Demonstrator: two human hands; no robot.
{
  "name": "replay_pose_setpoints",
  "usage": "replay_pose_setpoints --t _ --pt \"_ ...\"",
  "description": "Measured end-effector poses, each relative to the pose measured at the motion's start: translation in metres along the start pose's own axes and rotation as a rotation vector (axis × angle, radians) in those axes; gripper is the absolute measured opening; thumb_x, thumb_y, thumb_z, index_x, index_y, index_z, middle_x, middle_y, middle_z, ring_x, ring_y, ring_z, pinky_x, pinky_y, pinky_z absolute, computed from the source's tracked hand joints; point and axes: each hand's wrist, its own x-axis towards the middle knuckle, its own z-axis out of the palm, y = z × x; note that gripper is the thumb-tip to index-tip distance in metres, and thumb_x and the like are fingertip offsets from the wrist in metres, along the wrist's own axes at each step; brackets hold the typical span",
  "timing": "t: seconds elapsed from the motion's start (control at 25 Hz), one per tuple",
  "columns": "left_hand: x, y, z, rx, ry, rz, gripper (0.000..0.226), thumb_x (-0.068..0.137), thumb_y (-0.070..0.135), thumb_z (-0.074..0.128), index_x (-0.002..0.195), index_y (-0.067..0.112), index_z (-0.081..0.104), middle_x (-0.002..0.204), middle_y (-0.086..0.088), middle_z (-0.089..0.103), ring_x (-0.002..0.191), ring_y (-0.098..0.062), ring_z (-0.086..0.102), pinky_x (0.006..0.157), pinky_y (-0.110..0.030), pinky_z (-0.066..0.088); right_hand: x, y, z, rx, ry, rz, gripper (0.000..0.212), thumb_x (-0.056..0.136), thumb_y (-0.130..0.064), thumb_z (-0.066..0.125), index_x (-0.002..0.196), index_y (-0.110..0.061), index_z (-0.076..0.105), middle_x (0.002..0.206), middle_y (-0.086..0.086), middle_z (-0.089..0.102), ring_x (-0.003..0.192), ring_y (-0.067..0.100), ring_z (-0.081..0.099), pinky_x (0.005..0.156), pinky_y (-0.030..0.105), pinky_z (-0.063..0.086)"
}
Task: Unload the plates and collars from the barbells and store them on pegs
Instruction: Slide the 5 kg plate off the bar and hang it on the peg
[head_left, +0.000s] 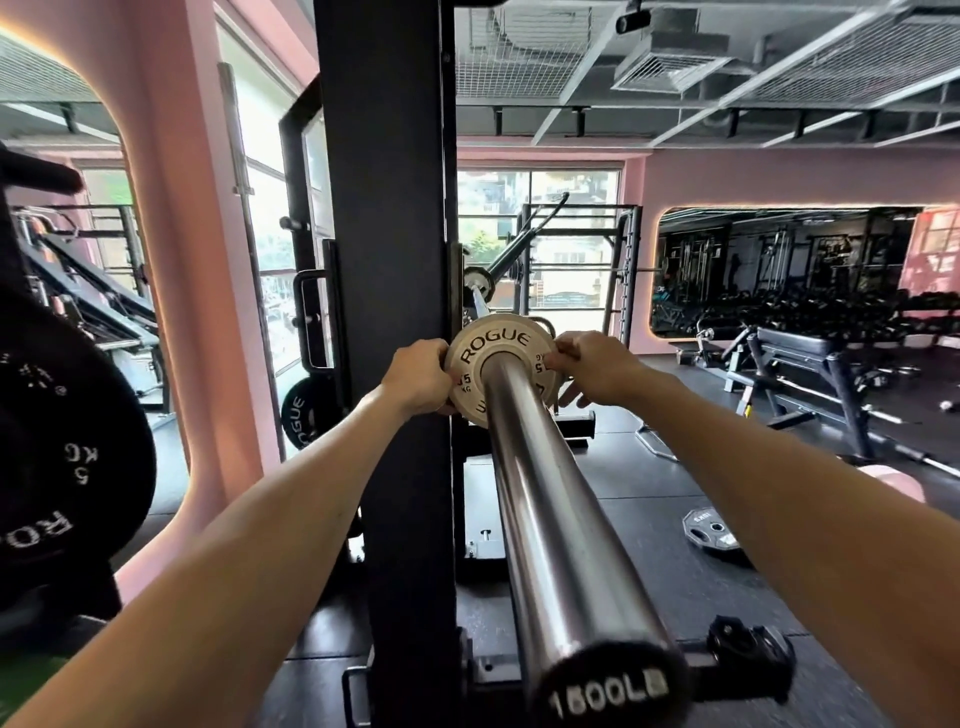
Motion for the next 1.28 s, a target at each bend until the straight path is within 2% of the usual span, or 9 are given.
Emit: replay_pose_setpoints --t 0.2,0.4,0.48,0.56,0.76,0.92,1.08,1.2,1.28 --pt "-0.055 0.018 -0.012 -0.05 0.01 -0.047 0.009 0.095 0.014 0.058 0.086 0.013 0.057 0.093 -0.012 0.07 0.065 -0.02 0.07 0.045 -0.022 0.055 -0.054 -0.013 -0.007 -0.028 -0.015 -0.039 0.016 0.099 -0.017 0.049 0.104 -0.004 0.058 0.084 0.017 0.069 0.054 0.024 0.066 0.05 0.031 0.049" --pt "-0.132 0.046 -0.033 -0.059 0.071 -0.042 0.014 0.094 0.011 0.058 0.08 0.011 0.059 0.091 -0.013 0.068 0.06 -0.016 0.066 0.039 -0.018 0.049 -0.13 -0.035 -0.019 -0.064 0.002 -0.068 0.014 0.1 -0.023 0.05 0.093 -0.015 0.059 0.076 0.003 0.068 0.054 0.019 0.068 0.056 0.033 0.053" --pt "-0.16 0.055 -0.041 -0.061 0.078 -0.049 0.018 0.093 0.01 0.06 0.075 0.015 0.058 0.09 -0.013 0.067 0.065 -0.021 0.068 0.044 -0.026 0.056 -0.159 -0.043 -0.022 -0.05 0.007 -0.083 0.015 0.099 -0.022 0.05 0.087 -0.019 0.057 0.074 0.001 0.067 0.053 0.019 0.068 0.055 0.033 0.054" --pt "-0.195 0.068 -0.051 -0.064 0.078 -0.046 0.021 0.093 0.011 0.06 0.073 0.016 0.056 0.09 -0.014 0.067 0.069 -0.025 0.07 0.05 -0.034 0.06 -0.194 -0.052 -0.026 -0.043 0.01 -0.097 0.011 0.099 -0.022 0.052 0.091 -0.017 0.058 0.074 0.001 0.066 0.051 0.017 0.067 0.054 0.032 0.054" --pt "-0.279 0.098 -0.075 -0.034 0.06 -0.009 0.022 0.092 0.004 0.06 0.075 0.017 0.055 0.09 -0.014 0.068 0.068 -0.025 0.07 0.049 -0.031 0.059 -0.277 -0.074 -0.038 -0.021 -0.029 -0.12 0.009 0.1 -0.022 0.05 0.095 -0.017 0.056 0.081 0.005 0.067 0.049 0.013 0.067 0.044 0.022 0.048" --pt "-0.334 0.115 -0.097 0.09 0.075 0.023 0.02 0.08 -0.008 0.064 0.08 0.012 0.058 0.093 -0.015 0.068 0.079 -0.031 0.07 0.064 -0.045 0.061 -0.333 -0.096 -0.048 -0.045 -0.078 -0.122 0.018 0.099 -0.02 0.051 0.105 -0.003 0.055 0.096 0.013 0.069 0.049 0.012 0.065 0.042 0.02 0.044" --pt "-0.377 0.116 -0.132 0.098 0.14 0.008 0.01 0.085 -0.003 0.06 0.093 0.003 0.061 0.09 -0.011 0.068 0.073 -0.028 0.07 0.061 -0.042 0.061 -0.37 -0.134 -0.044 0.003 -0.091 -0.153 0.022 0.098 -0.02 0.053 0.108 0.0 0.053 0.104 0.021 0.066 0.047 0.013 0.065 0.046 0.024 0.047" --pt "-0.404 0.113 -0.171 0.17 0.189 0.007 0.01 0.085 -0.001 0.058 0.085 0.01 0.058 0.093 -0.008 0.066 0.081 -0.027 0.066 0.071 -0.038 0.058 -0.387 -0.172 -0.035 0.008 -0.11 -0.19 0.018 0.099 -0.02 0.052 0.104 -0.003 0.054 0.102 0.023 0.067 0.051 0.017 0.065 0.041 0.022 0.045" --pt "-0.421 0.104 -0.2 0.221 0.221 0.004 0.012 0.082 -0.002 0.055 0.089 0.005 0.062 0.096 -0.015 0.069 0.086 -0.032 0.066 0.075 -0.042 0.057 -0.395 -0.201 -0.021 0.009 -0.139 -0.225 0.014 0.099 -0.021 0.051 0.098 -0.007 0.053 0.099 0.025 0.067 0.05 0.016 0.065 0.044 0.025 0.048"
